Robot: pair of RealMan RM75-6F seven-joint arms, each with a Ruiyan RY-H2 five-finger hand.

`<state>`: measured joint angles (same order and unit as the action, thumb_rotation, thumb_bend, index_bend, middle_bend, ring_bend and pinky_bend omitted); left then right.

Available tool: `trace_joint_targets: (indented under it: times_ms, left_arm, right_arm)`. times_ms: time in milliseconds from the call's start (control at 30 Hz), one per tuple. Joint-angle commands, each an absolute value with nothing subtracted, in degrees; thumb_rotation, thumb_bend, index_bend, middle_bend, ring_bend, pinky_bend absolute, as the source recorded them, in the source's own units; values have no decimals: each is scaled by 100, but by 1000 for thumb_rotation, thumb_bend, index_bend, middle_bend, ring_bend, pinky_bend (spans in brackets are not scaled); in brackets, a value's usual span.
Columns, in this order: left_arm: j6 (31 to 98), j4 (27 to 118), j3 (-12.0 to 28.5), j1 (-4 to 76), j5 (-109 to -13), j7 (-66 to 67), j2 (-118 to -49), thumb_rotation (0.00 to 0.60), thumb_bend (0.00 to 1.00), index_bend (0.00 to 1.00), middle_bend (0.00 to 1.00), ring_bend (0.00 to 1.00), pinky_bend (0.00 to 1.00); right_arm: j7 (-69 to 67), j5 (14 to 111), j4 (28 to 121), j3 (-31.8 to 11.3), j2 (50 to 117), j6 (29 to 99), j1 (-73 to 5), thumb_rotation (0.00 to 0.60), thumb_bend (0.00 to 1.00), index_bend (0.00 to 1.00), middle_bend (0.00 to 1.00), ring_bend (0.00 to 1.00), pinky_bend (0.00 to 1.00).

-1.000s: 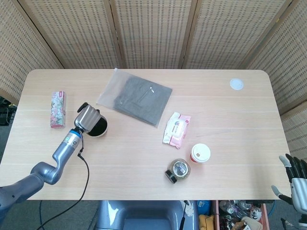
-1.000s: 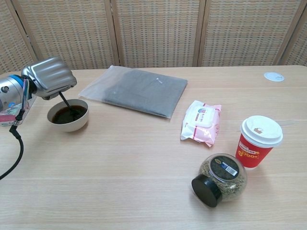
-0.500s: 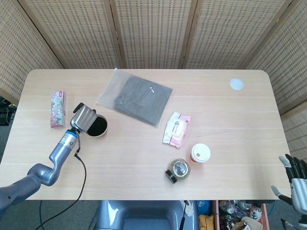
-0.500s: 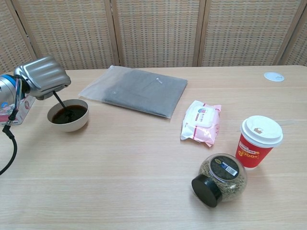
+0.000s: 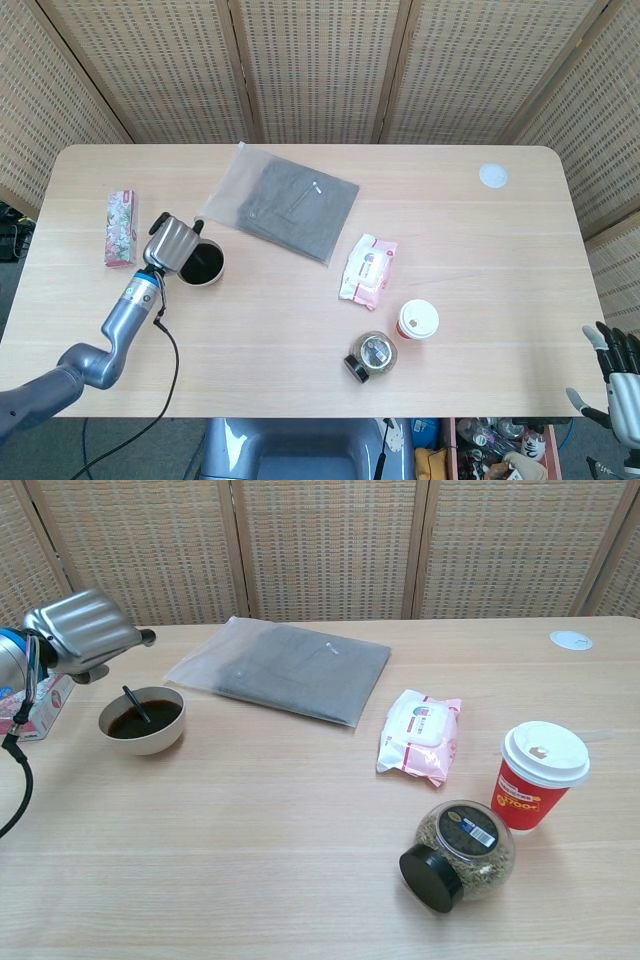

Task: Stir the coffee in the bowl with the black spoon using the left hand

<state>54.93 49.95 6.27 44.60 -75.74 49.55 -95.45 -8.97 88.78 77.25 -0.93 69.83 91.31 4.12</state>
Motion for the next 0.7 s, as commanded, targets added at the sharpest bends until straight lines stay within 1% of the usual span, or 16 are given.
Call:
trace_joint_targets:
  times_ms: [33, 100, 200, 233, 300, 333, 433, 467, 500, 600, 700]
  left_arm:
    - [5721, 5303, 761, 4341, -7464, 4770, -9409, 600, 389, 204, 873, 777, 707]
    - [5895, 5606, 811, 4232, -7424, 4630, -9271, 600, 388, 180, 847, 753, 707]
    - [6102, 6284, 912, 3978, -7213, 4352, -8995, 600, 383, 92, 729, 658, 706]
    - [6170, 6578, 938, 3870, -7118, 4273, -8866, 600, 381, 45, 642, 587, 697]
    - [6278, 6943, 960, 3735, -7015, 4197, -8707, 600, 371, 8, 502, 468, 668]
    - [6338, 7142, 966, 3649, -6957, 4121, -8622, 600, 361, 0, 408, 387, 643]
    - [6610, 7930, 1001, 3273, -6722, 3690, -8288, 600, 335, 0, 243, 251, 604]
    - [6812, 8336, 1026, 2997, -6575, 3297, -8126, 600, 328, 0, 211, 227, 601]
    - [6943, 8638, 963, 2832, -6615, 3118, -7941, 600, 323, 0, 196, 217, 599]
    - [7231, 9052, 818, 2519, -6751, 2770, -7667, 600, 310, 0, 160, 185, 574]
    - [7532, 9250, 651, 2217, -6937, 2448, -7490, 600, 309, 0, 120, 115, 446]
  right_arm:
    - [-895, 8884, 7726, -95, 6980, 9132, 407, 600, 357, 124, 148, 0, 10]
    - [-894, 8889, 7730, -99, 6975, 9123, 396, 600, 358, 124, 148, 0, 10]
    - [-886, 8911, 7737, -104, 6971, 9100, 365, 600, 358, 124, 148, 0, 10]
    - [-884, 8922, 7742, -108, 6972, 9091, 349, 600, 357, 124, 148, 0, 10]
    - [-881, 8936, 7747, -112, 6974, 9081, 331, 600, 357, 124, 148, 0, 10]
    - [-878, 8946, 7750, -113, 6975, 9076, 321, 600, 357, 124, 148, 0, 10]
    - [-862, 8981, 7762, -110, 6978, 9045, 281, 600, 357, 124, 148, 0, 10]
    - [-855, 9025, 7776, -96, 6986, 9018, 249, 600, 357, 124, 148, 0, 10]
    - [-845, 9038, 7786, -93, 6988, 9007, 234, 600, 357, 124, 148, 0, 10]
    - [-836, 9051, 7799, -90, 6987, 8998, 216, 600, 357, 124, 148, 0, 10]
    - [-829, 9060, 7807, -87, 6990, 8983, 197, 600, 357, 124, 148, 0, 10]
